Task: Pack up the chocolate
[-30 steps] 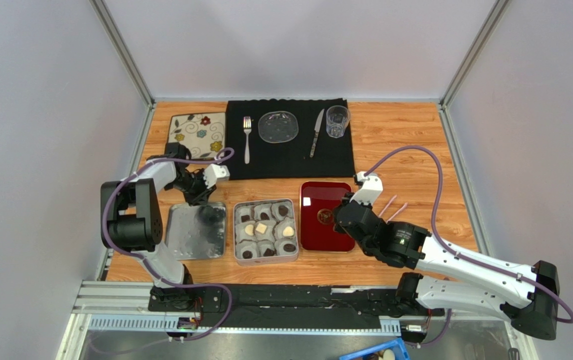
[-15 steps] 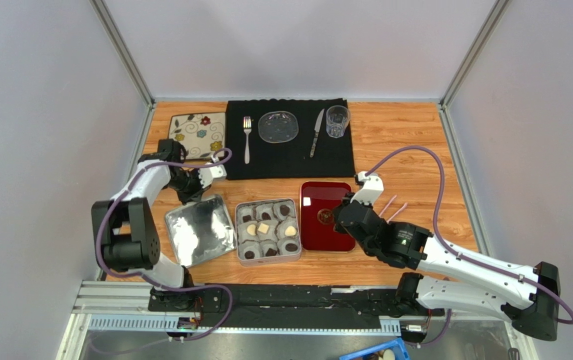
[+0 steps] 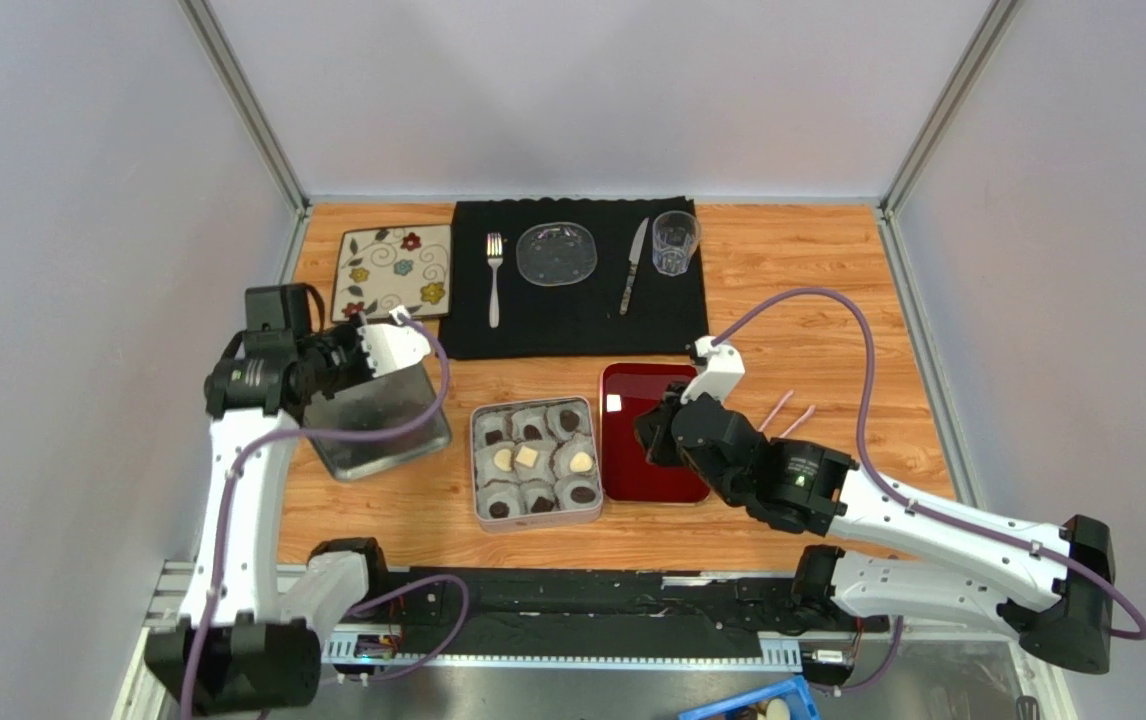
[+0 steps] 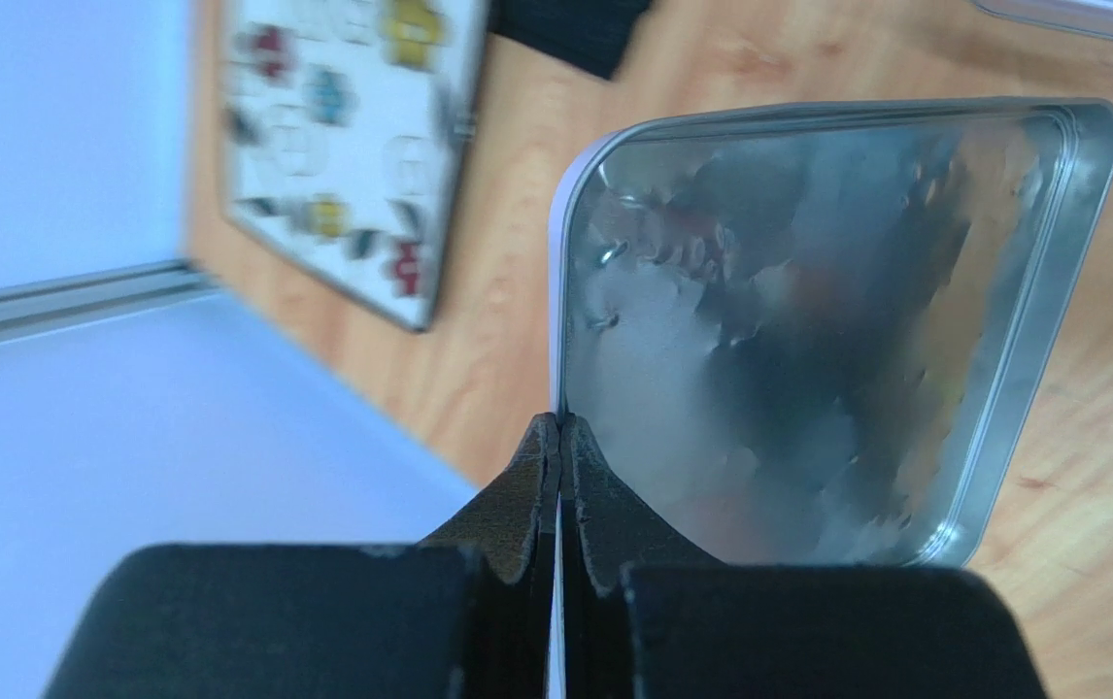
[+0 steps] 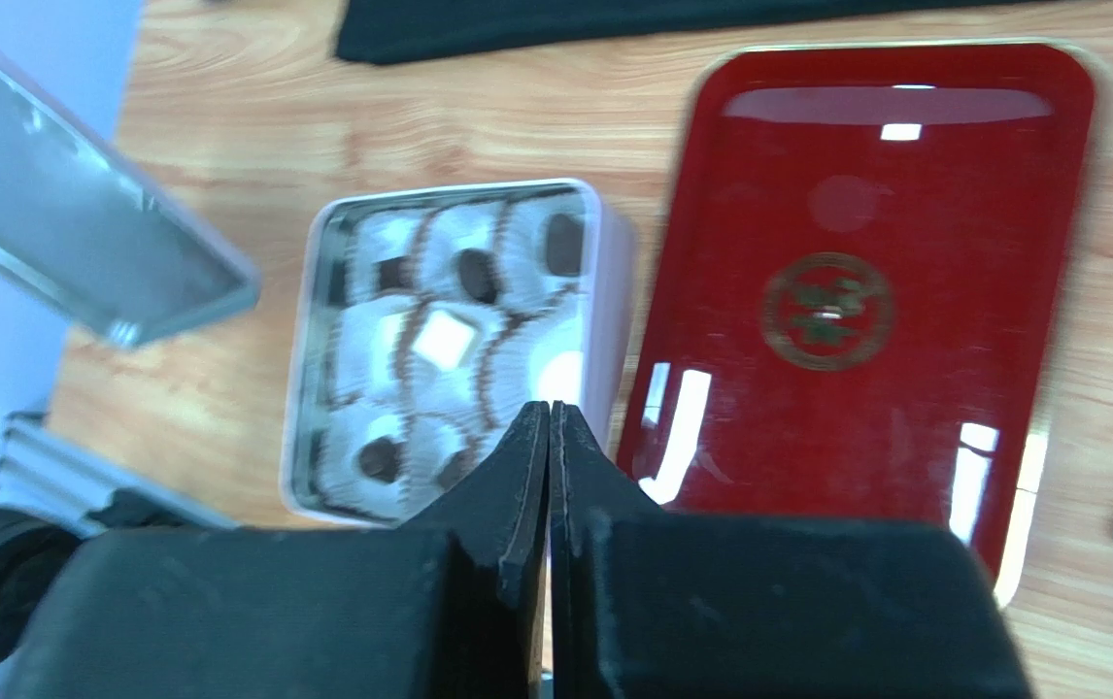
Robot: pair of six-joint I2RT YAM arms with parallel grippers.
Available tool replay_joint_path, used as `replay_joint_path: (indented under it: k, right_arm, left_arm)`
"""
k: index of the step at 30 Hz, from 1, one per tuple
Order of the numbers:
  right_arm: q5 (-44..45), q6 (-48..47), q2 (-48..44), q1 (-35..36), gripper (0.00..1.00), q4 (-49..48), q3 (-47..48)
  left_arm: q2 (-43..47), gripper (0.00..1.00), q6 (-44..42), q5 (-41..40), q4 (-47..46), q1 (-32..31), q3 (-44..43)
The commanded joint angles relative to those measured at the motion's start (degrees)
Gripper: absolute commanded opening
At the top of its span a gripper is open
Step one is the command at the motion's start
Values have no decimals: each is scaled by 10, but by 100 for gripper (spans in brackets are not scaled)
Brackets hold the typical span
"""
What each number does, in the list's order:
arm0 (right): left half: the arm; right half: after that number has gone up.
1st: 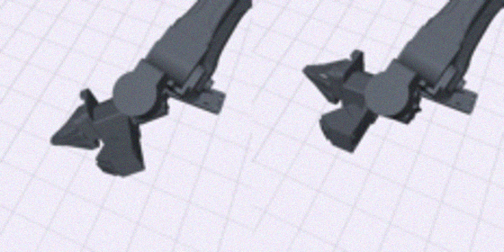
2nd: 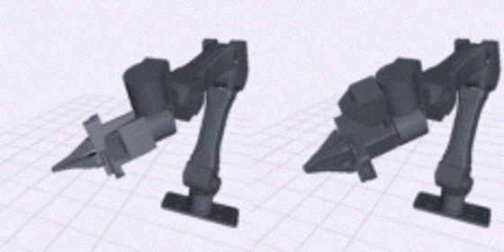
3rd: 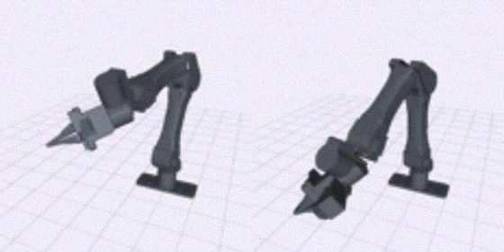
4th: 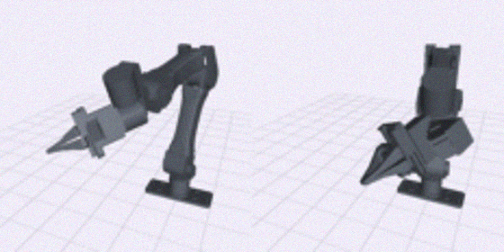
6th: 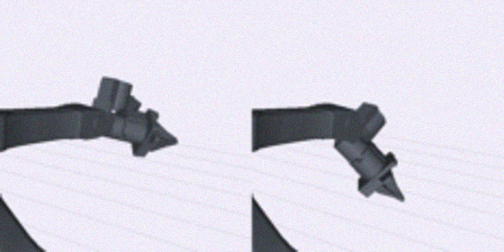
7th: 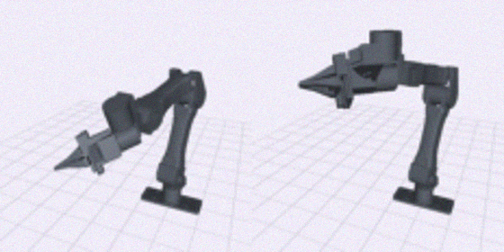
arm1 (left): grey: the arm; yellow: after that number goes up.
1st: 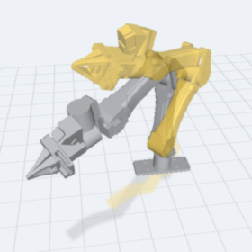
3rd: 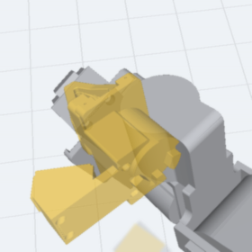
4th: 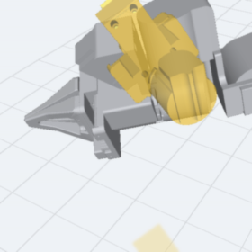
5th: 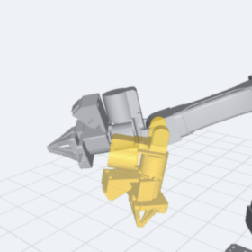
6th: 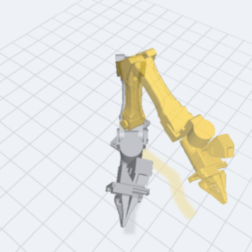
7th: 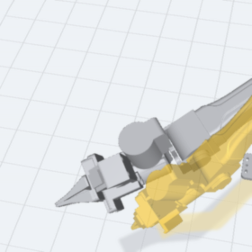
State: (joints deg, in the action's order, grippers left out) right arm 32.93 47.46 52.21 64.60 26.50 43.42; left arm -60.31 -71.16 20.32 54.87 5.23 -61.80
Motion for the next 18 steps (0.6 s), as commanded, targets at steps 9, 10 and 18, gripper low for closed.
replay_joint_path:
  k: [9,10,18]
  right_arm:
    - [-199,118,53,1,44,-123,79]
    - [-229,133,54,-2,50,-137,76]
    - [-425,355,128,-61,64,-383,61]
  left_arm:
    - [321,0,25,51,-334,1,118]
    - [335,0,26,54,-359,1,129]
    - [430,0,-20,121,-578,1,201]
